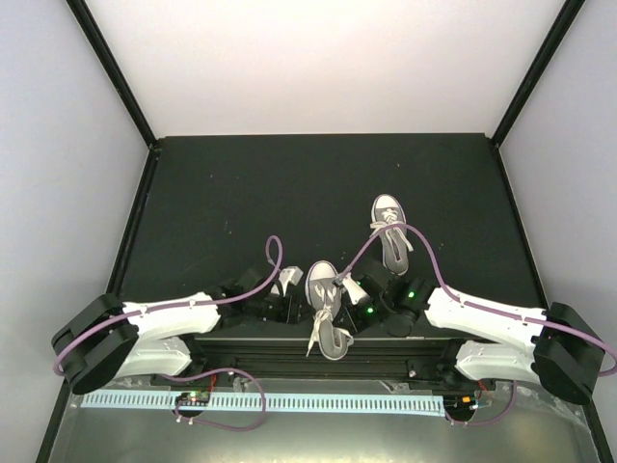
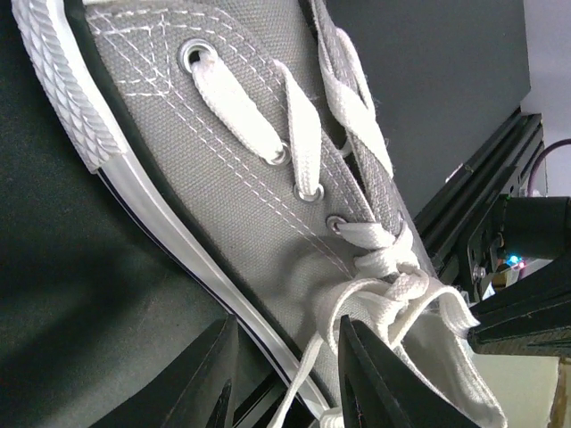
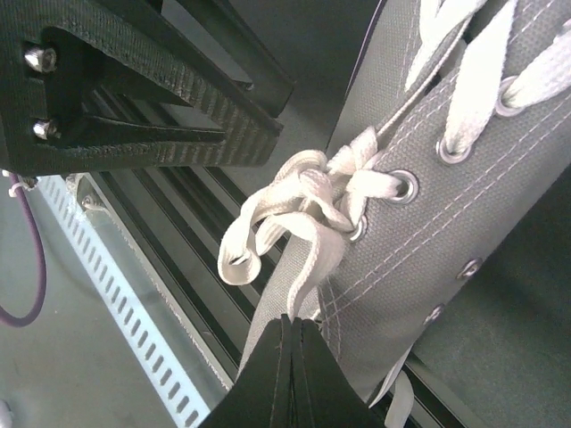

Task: Tie the shoes
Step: Cross the shoelace with the shoelace.

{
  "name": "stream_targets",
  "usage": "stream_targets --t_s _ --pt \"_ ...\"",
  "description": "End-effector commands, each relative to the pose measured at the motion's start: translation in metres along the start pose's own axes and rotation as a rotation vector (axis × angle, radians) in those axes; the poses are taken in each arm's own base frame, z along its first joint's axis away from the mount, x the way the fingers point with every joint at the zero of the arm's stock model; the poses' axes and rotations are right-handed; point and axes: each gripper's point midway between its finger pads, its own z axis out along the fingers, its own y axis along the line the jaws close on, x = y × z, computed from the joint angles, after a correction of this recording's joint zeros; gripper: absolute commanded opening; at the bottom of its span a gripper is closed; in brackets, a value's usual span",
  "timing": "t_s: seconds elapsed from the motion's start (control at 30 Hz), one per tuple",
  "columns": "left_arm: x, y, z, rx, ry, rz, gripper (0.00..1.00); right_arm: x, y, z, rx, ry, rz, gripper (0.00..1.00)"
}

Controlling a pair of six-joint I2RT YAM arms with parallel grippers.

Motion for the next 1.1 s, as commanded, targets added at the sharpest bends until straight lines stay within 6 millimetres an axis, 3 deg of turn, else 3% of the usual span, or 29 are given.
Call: stream_targets --t_s 0.0,0.5,1.07 --pt "-0.0082 -0.0074 0.0016 0.031 -0.025 0.005 0.33 -0.0137 0.0088 -0.003 -0.012 -0.043 -0.02 0.02" --pt "-0.0062 -0.0085 0.0071 0.044 0.001 0.002 0.3 -0.013 0.0084 -0.0024 -0.013 -0.043 -0.017 0.02" --pt "0.0012 -0.0082 0.0047 0.069 0.008 0.01 0.33 -0.0126 0.0075 -0.0005 -0.01 -0.033 -0.018 0.02"
